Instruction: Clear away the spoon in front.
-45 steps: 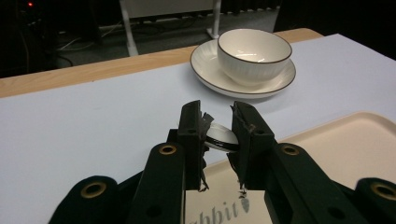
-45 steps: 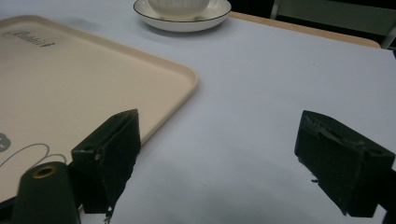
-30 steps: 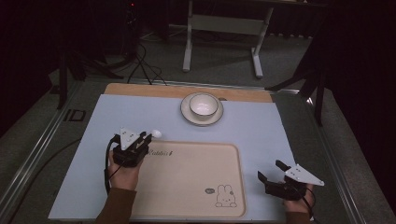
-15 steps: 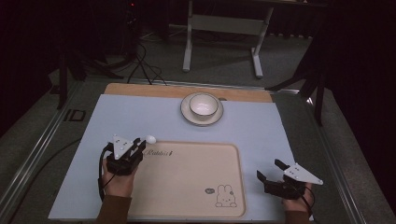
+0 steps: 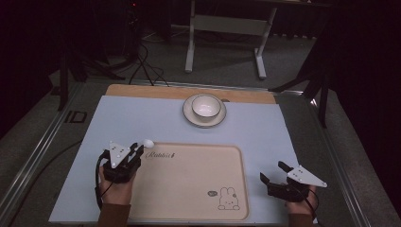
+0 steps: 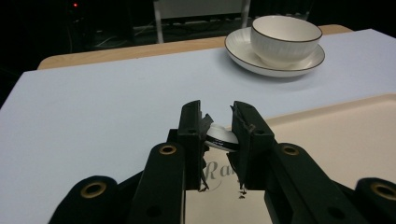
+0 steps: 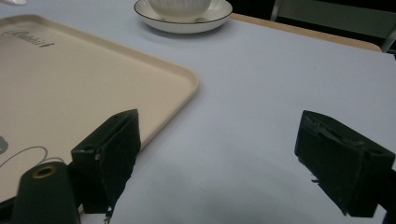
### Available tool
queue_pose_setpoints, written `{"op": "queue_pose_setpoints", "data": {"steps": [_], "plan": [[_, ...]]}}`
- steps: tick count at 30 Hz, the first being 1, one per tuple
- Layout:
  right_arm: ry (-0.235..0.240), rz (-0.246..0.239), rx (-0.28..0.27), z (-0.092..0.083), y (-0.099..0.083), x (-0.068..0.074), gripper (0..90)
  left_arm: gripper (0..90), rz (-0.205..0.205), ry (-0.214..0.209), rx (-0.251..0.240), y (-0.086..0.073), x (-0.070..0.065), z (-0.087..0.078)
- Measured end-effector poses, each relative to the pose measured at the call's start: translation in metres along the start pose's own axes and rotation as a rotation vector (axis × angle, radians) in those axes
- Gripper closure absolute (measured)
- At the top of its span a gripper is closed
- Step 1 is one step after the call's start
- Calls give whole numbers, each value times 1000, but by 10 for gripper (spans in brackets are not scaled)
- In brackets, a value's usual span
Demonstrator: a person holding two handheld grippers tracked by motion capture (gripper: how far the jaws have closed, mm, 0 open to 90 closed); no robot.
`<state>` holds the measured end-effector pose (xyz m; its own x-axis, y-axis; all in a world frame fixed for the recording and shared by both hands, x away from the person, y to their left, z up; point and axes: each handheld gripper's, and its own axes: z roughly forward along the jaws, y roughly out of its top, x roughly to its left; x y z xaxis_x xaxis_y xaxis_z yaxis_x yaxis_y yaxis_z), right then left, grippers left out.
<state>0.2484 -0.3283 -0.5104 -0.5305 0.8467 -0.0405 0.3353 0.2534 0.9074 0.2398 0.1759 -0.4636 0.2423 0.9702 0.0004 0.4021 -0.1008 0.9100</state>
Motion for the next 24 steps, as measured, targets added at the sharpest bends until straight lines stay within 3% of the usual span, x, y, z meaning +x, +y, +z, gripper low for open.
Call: {"op": "queue_pose_setpoints", "data": {"steps": [7,10,13,20,24], "plan": [[-1,0,-2,0,0,0,140,745,-31,2,13,-10,0,0],[-2,1,0,0,0,0,140,745,-69,-3,16,-16,2,1],[-3,1,0,0,0,0,140,744,-82,-1,17,-19,0,3],[-3,1,0,0,0,0,140,740,-76,14,54,-29,-6,7],[-4,2,0,0,0,0,140,737,-60,44,74,-35,-10,4]]}}
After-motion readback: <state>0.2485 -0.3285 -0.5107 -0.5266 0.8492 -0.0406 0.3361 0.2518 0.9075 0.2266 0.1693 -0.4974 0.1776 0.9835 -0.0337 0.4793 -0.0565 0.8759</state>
